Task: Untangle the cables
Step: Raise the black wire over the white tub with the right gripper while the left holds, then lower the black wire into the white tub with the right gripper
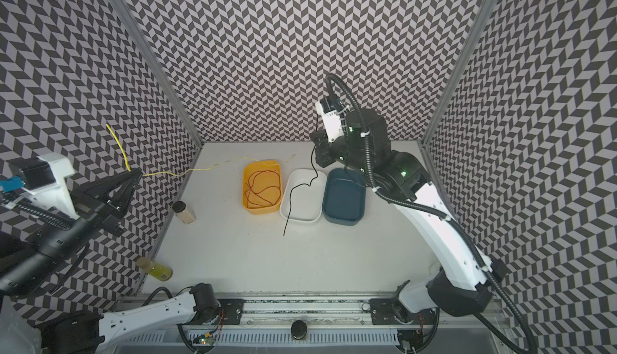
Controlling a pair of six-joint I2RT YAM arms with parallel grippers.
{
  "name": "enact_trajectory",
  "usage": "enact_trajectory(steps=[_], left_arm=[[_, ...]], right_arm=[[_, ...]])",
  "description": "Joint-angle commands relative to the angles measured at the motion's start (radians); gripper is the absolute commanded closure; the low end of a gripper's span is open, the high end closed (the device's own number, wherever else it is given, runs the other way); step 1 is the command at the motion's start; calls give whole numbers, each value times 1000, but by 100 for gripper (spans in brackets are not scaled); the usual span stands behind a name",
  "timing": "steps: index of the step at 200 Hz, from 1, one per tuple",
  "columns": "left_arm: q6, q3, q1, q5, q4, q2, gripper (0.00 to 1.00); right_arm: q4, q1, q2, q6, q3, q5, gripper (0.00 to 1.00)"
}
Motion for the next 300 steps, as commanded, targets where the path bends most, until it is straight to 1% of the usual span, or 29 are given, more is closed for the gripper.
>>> enact_trajectory(steps=[1,25,39,61,78,102,123,137,168,194,209,238,267,300], left_arm=[[-7,34,18,47,-17,9,100],[-19,38,48,102,-22,11,100],[-20,28,61,113,-18,6,100],[-18,15,72,112,-3,-5,100],[-20,13,83,117,0,-10,100],[-27,9,96,143,2,-9,100],[-30,9,104,154,5,-6,100],[-31,11,108,164,8,-8,100],[-43,16,119,189,4,-7,100],[-54,24,128,187,4,-13,100],[-63,35,129,179,6,-15,100],[-74,23,144,141,38,-36,100],[-80,13,158,159,61,-46,100],[-83,25,162,166,59,-44,100]], right_arm=[[62,6,24,-63,-34,32,100],[98,7,43,-95,-56,47,100],[119,6,47,-99,-54,52,100],[91,8,78,-100,36,27,100],[67,8,93,-99,105,30,100],[78,8,96,-111,145,36,100],[48,8,141,-133,207,50,100],[52,8,166,-150,212,53,100],[113,6,193,-172,142,74,100],[209,4,195,-195,19,104,100],[255,-2,199,-191,-39,90,100],[309,-3,201,-152,-134,68,100],[389,-2,177,-83,-274,35,100],[442,-2,188,-18,-415,44,100]])
